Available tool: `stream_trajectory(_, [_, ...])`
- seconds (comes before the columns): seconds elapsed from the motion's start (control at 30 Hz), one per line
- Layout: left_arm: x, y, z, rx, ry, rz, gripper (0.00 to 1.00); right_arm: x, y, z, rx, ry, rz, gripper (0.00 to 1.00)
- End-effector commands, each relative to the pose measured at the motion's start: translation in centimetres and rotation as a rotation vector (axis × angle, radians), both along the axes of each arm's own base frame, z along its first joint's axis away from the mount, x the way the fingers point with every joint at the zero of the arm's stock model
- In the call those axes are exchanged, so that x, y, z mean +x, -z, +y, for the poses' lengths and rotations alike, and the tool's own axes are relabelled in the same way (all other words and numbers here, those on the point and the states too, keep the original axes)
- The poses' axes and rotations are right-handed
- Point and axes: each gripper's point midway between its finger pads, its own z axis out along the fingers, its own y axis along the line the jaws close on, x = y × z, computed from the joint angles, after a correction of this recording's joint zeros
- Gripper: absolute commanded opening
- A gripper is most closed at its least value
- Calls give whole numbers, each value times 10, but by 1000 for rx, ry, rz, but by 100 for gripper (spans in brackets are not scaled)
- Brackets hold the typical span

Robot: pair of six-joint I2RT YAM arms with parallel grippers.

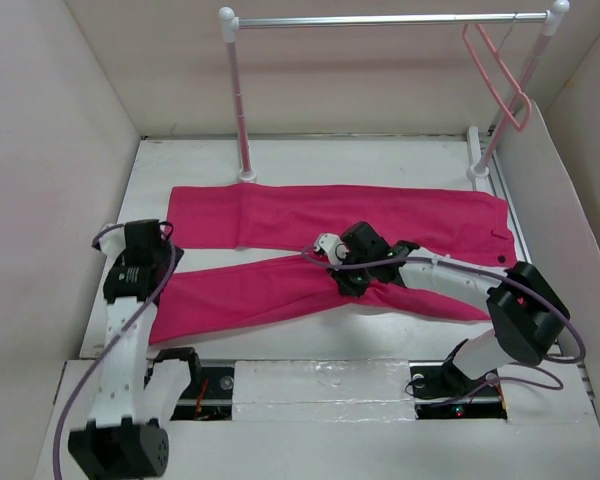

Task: Place the trousers on the hanger
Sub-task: Flatten out the trousers on the hanger.

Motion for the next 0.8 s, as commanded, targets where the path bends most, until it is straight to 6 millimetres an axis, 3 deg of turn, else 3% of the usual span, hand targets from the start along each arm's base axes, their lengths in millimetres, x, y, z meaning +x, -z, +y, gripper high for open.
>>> stream_trajectory(0.0, [25, 34, -23, -77, 135, 74, 57, -6, -12, -3, 20, 6, -26, 0])
stream_trajectory(0.07, [35, 52, -26, -130, 146, 100, 58, -29, -9, -11, 20, -20, 28, 0])
stream_trajectory(0.23, [43, 87, -26, -172, 132, 204, 61, -61, 8, -28, -9, -7, 114, 2])
stream_trajectory(0.27, [41, 94, -26, -172, 130, 222, 61, -64, 8, -28, -10, -9, 117, 26])
stream_trajectory(0.3, [46, 101, -24, -164, 129, 227, 61, -65, 6, -26, 6, -12, 112, 37])
stream_trajectory(0.37, [47, 116, -20, -149, 118, 272, 58, -62, -9, -21, 45, -7, 94, 54])
stream_trajectory(0.4, [46, 125, -17, -142, 109, 303, 57, -61, -17, -20, 55, -8, 85, 56])
stream_trajectory(0.57, [40, 146, -29, -151, 163, 400, 52, -39, -61, -8, 107, 13, -14, 56])
stream_trajectory(0.77, [30, 163, -16, -89, 125, 454, 47, -9, -106, -6, 159, 86, -116, 56])
